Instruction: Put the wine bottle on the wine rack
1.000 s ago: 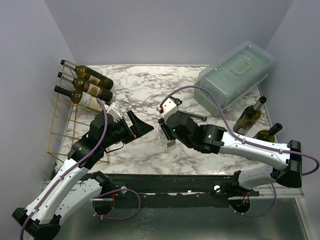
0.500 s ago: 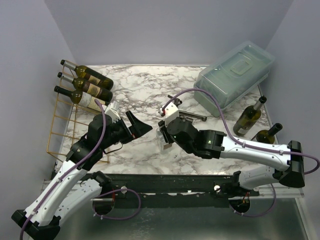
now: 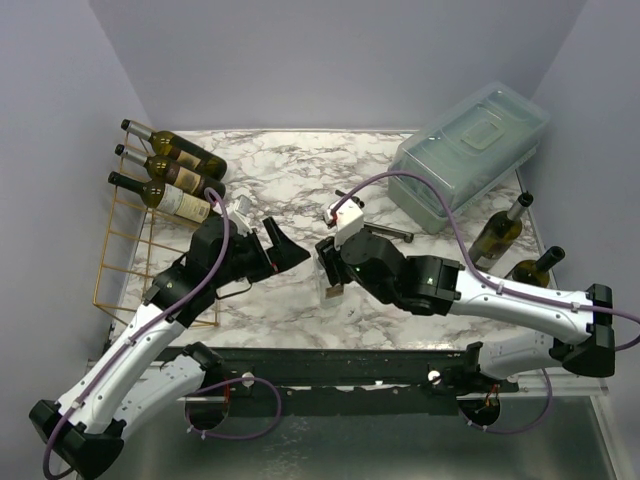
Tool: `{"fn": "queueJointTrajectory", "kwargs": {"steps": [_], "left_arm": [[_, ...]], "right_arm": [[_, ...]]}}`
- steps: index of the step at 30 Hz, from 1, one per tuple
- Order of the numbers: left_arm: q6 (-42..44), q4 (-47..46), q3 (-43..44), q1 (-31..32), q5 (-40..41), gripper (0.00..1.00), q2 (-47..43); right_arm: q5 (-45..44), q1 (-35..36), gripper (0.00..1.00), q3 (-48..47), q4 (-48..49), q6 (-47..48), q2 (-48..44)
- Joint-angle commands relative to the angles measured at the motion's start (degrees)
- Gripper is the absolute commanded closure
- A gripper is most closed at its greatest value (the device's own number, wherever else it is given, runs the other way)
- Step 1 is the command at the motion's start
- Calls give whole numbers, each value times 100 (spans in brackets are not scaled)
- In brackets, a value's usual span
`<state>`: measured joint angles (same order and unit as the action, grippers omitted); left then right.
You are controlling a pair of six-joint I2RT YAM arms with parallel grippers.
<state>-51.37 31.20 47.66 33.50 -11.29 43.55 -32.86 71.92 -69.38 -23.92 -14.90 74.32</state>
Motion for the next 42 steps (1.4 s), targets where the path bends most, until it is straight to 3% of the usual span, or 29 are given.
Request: {"fn": "queueJointTrajectory", "kwargs": {"steps": [1,8,14,20,25,31,42], "left_arm": [[279,25,333,25,-257,1,229],[827,15,621,21,-531,1,456],[1733,-64,850,30,-968,1,557],[3041,-787,665,200,-965,1,166],[3746,-1063,899,298,-1282,1,519],[3931,-1732,682,544,-1683,1,785],[4004,-2408,413,1049,-1373,1,1299]], "right_arm": [[234,-3,46,-364,-385,-93,-160],[549,3,40,-387,-892,-304,-711],[752,0,39,98,-1421,-557,-1811],[251,2,38,701,-1630,-1094,-2568],[-55,1,38,1016,-1314,-1498,-2937],[-557,-2,36,1125,-1342,-1769,-3273],[-568,-1,33,1084,-1600,-2078,-3467]]}}
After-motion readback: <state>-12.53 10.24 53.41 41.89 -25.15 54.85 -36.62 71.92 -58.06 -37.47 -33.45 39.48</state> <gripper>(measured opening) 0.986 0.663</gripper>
